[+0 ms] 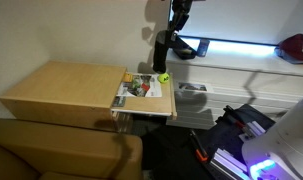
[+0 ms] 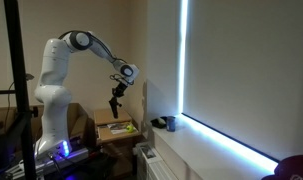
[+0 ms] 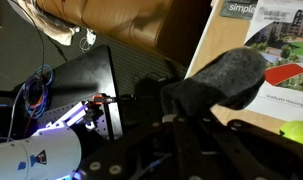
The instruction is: Move the sock from the drawer to the white table.
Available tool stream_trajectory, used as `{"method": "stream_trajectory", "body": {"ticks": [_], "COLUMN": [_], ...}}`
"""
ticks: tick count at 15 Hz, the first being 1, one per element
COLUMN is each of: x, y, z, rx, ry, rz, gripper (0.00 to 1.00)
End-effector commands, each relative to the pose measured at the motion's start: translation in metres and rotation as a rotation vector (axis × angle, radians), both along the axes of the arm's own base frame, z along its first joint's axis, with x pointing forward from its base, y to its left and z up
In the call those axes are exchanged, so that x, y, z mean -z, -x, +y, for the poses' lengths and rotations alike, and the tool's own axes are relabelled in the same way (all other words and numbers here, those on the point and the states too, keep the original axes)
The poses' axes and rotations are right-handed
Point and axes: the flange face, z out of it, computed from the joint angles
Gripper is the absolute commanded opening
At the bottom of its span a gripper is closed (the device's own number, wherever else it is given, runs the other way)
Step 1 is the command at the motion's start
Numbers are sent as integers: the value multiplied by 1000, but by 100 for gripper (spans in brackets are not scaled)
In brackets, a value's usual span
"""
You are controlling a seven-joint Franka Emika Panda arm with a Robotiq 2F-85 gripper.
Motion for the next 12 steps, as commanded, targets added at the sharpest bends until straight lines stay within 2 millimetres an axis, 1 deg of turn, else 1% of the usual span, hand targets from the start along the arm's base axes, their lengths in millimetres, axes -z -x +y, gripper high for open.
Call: {"method": "stream_trajectory", "body": {"ticks": [1,2,3,4,5,6,9,11,12], "x": [-6,-6,2,37,30,25,-2,-28,-41], "y": [4,6,0,-7,-19,-22,-19,-20,-26], "z": [-3,-2,-3,-21,-55,-79,-158,-214,-235], "rx": [1,0,53,138,182,227,384,500,561], "ry": [-3,-5,27,1,-2,-2,-2,-21,-24], "rz": [-8,-7,-32,-49,-99,-134,-204,-257,-294], "gripper": [4,4,1,1,1,1,1,1,1]}}
